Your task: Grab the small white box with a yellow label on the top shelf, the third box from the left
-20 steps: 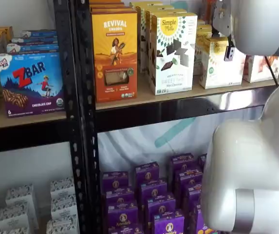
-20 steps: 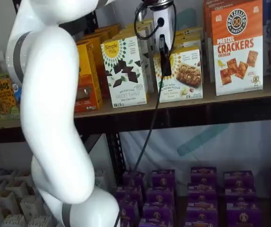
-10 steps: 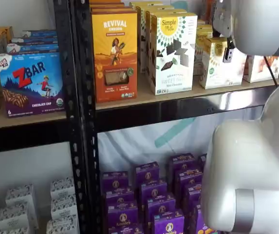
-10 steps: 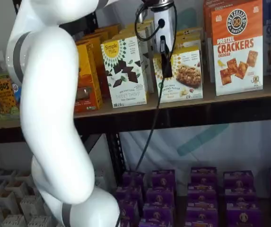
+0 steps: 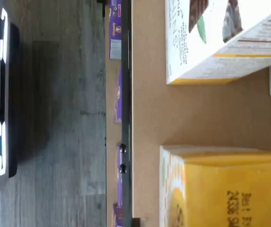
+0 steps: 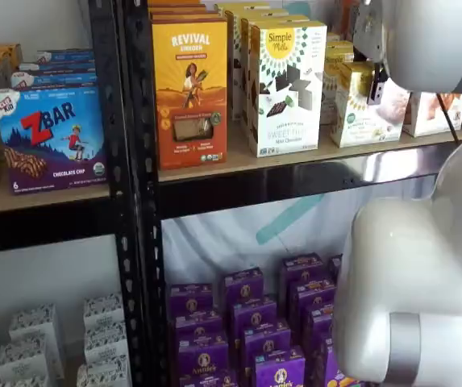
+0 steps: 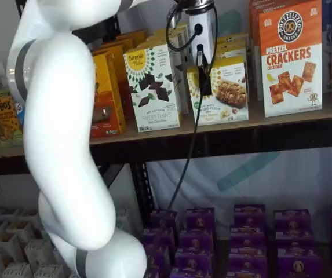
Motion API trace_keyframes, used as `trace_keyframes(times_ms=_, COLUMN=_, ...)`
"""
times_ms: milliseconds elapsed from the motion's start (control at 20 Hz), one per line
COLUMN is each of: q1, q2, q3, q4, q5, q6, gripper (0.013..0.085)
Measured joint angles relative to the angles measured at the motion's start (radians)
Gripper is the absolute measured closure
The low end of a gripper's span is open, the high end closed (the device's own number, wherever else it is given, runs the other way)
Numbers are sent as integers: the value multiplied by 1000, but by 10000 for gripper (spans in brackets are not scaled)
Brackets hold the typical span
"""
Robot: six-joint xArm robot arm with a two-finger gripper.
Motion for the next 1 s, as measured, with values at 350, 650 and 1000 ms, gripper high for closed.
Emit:
trace_keyframes(times_ms=350, q1=-4, q2=-5, q3=5, q4=9, q5=-4, q6=-3, gripper=490)
trace_keyframes(times_ms=650, q1=-6, q2=-6, q3=2, q4=11, q5=3, q6=-4, gripper=570)
trace_keyframes(times_ms=1000, q1=-9, q2=-9, q3=1, q4=8, q5=12, q6=-8, gripper=650)
